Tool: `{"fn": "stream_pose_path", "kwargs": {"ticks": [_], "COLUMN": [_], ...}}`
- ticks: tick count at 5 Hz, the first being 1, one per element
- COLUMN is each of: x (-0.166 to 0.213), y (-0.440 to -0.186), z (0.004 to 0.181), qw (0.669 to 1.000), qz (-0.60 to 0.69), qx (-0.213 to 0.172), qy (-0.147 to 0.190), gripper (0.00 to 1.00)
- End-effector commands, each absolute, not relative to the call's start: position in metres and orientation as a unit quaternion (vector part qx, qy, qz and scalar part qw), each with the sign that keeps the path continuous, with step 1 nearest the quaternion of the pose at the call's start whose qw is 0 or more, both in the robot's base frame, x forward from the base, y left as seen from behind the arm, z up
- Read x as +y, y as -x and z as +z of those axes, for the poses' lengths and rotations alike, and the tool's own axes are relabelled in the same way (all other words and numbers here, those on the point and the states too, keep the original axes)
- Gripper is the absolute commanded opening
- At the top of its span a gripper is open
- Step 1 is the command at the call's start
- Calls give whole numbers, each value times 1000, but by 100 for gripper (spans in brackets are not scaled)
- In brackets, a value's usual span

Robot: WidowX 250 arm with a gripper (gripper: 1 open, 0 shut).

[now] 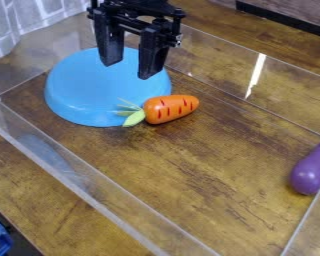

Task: Move the carrot to the left side

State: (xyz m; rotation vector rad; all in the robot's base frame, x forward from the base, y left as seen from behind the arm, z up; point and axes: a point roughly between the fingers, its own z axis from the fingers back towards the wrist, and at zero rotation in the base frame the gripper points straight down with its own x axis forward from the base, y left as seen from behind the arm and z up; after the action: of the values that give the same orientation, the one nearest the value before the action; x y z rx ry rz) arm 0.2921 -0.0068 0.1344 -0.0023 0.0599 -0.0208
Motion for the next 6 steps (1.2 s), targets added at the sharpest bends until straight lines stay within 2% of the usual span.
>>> {"fn": "stream_pose_path", "kwargs": {"ticks": [1,2,5,6], "x": [-7,-7,-6,-4], "y": [-293,-295,-300,-306], "z": [126,118,73,65], "qw": [999,997,976,972], "qz": [-36,-61,-213,-230], "qx": [38,45,47,47], "qy": [-1,-4,-17,-21], "gripper": [100,100,100,100]}}
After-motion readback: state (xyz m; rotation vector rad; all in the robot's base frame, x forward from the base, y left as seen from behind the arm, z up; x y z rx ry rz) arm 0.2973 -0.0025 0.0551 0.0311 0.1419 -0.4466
